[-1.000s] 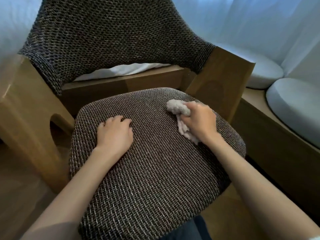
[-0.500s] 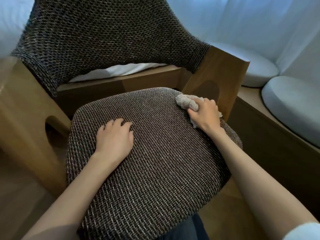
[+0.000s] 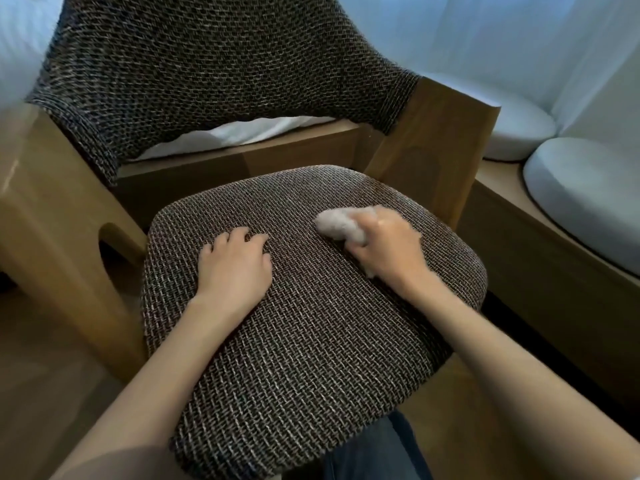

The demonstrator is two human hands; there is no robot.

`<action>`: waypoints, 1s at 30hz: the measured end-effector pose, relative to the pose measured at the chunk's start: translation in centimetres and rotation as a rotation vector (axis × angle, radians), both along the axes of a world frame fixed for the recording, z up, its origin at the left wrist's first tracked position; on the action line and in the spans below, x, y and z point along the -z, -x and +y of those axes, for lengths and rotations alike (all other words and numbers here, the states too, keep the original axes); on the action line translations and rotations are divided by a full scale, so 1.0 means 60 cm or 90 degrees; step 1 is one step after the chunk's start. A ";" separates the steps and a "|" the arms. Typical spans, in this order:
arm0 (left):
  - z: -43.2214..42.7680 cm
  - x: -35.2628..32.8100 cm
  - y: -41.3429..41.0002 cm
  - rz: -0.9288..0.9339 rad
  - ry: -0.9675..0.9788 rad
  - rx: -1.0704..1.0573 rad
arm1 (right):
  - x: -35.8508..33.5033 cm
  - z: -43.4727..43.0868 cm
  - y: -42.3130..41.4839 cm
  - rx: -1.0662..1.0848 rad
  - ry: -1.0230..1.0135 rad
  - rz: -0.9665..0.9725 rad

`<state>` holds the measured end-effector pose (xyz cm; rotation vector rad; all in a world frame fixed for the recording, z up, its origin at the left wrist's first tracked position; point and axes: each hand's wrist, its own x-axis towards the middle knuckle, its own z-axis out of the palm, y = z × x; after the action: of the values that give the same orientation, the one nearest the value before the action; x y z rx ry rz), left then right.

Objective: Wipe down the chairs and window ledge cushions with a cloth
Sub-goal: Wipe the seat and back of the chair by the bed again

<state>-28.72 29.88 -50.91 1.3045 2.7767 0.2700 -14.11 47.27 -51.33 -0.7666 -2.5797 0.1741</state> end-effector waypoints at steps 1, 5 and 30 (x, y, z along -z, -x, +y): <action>0.005 0.001 -0.005 -0.003 -0.006 0.011 | -0.006 0.035 -0.015 0.061 -0.011 -0.010; 0.021 0.007 -0.020 0.002 -0.009 0.046 | -0.011 0.100 -0.060 0.220 0.002 0.002; 0.029 0.008 -0.031 0.014 0.016 0.039 | 0.008 -0.016 -0.112 0.111 0.092 0.189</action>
<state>-26.85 31.60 -51.37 1.3926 2.7420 0.2190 -7.41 46.29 -51.83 -0.9365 -2.2276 0.3929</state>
